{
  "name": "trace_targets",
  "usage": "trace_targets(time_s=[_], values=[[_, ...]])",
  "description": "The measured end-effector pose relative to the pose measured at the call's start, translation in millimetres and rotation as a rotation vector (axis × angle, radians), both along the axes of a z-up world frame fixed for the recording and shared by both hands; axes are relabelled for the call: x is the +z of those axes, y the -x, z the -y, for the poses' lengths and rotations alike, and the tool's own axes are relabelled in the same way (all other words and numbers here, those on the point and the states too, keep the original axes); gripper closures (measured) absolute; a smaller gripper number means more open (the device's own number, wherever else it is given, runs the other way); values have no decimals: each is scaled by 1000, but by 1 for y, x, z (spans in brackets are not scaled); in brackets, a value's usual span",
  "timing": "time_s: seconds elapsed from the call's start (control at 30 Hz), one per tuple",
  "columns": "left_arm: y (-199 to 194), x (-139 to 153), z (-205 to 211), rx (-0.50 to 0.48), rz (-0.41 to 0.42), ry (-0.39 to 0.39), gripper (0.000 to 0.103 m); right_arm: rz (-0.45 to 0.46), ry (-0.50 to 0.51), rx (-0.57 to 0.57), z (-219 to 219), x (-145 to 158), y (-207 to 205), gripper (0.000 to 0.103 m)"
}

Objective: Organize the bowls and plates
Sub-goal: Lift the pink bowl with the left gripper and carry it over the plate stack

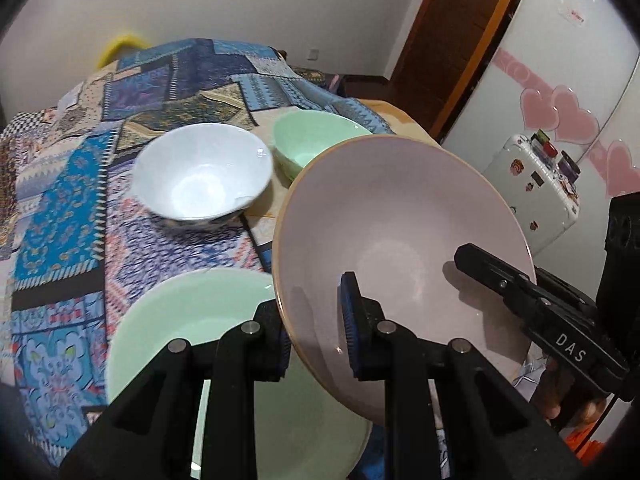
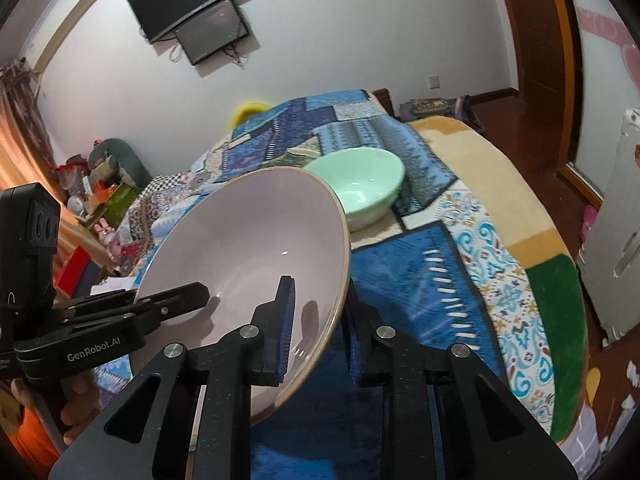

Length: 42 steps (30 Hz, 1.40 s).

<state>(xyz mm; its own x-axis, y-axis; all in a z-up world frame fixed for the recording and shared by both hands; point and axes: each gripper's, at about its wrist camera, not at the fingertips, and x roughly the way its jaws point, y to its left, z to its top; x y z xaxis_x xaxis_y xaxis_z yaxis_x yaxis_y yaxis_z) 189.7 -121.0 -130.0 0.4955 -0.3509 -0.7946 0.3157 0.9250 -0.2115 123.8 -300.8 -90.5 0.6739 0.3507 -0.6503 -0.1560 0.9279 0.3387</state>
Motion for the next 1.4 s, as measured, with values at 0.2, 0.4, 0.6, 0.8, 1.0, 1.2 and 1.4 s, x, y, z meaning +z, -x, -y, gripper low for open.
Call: trace_targets(time_s=[0.2, 0.4, 0.6, 0.8, 1.0, 1.2, 1.4], values=[[24, 16, -35, 55, 36, 5, 81, 17, -9, 61, -32, 9, 2, 83], [46, 31, -79, 125, 72, 17, 81, 26, -12, 136, -73, 13, 1, 83], [66, 36, -127, 207, 90, 18, 81, 28, -8, 215, -115, 12, 1, 83], [86, 39, -167, 278, 104, 5, 81, 1, -28, 286, -149, 5, -2, 83], [100, 34, -200, 337, 96, 0, 81, -12, -21, 339, -179, -1, 2, 83], [108, 22, -227, 391, 81, -2, 82, -50, 14, 395, -208, -13, 3, 83], [110, 1, -246, 426, 41, -5, 82, -104, 24, 425, -225, -29, 1, 83]])
